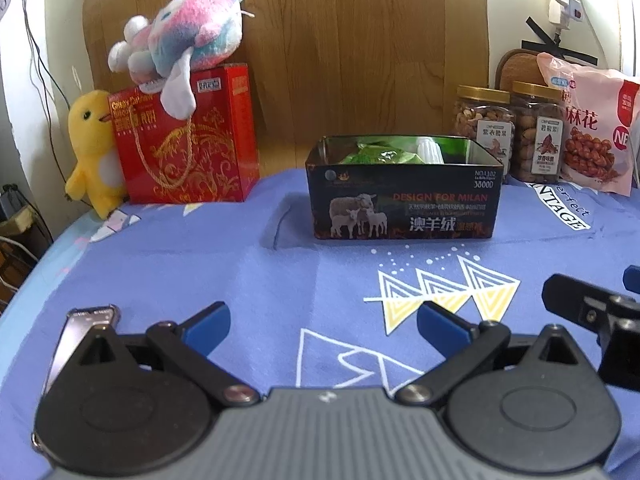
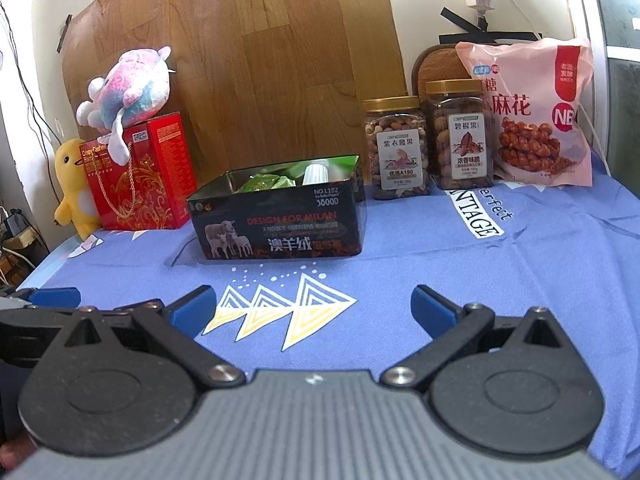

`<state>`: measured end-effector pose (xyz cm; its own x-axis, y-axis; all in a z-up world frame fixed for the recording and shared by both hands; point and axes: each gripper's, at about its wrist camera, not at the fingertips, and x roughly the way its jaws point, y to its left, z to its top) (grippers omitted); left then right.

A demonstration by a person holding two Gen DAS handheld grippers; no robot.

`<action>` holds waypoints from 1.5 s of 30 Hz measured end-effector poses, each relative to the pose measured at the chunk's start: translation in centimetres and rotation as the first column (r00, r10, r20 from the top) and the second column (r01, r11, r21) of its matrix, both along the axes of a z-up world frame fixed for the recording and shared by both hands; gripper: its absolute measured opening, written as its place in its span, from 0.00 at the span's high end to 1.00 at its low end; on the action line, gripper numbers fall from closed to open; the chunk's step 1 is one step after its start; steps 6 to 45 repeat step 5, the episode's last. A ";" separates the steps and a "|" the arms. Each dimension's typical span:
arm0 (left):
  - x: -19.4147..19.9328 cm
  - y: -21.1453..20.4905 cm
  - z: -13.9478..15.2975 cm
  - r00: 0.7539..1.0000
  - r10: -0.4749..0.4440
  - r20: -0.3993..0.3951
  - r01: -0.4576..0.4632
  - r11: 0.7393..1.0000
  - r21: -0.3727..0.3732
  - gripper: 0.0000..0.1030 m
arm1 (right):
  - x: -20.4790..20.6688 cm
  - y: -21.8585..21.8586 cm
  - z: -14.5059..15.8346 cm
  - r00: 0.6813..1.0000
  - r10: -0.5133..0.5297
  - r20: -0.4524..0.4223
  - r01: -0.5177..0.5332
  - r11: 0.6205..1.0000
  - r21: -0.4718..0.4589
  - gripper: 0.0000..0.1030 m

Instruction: Organize snacks

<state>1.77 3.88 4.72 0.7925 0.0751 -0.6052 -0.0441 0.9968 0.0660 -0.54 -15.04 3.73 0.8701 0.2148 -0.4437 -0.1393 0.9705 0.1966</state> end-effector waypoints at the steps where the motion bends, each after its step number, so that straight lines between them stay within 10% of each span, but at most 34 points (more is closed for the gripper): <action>1: -0.1 0.0 0.0 1.000 -0.005 0.002 0.005 1.000 -0.006 0.00 | 0.0 -0.1 0.0 1.000 -0.002 0.001 0.002 1.000 -0.001 0.00; 45: -0.4 -0.1 0.2 1.000 -0.008 0.019 0.008 1.000 -0.019 0.00 | -0.1 -0.2 0.2 1.000 -0.007 0.004 0.007 1.000 0.000 0.00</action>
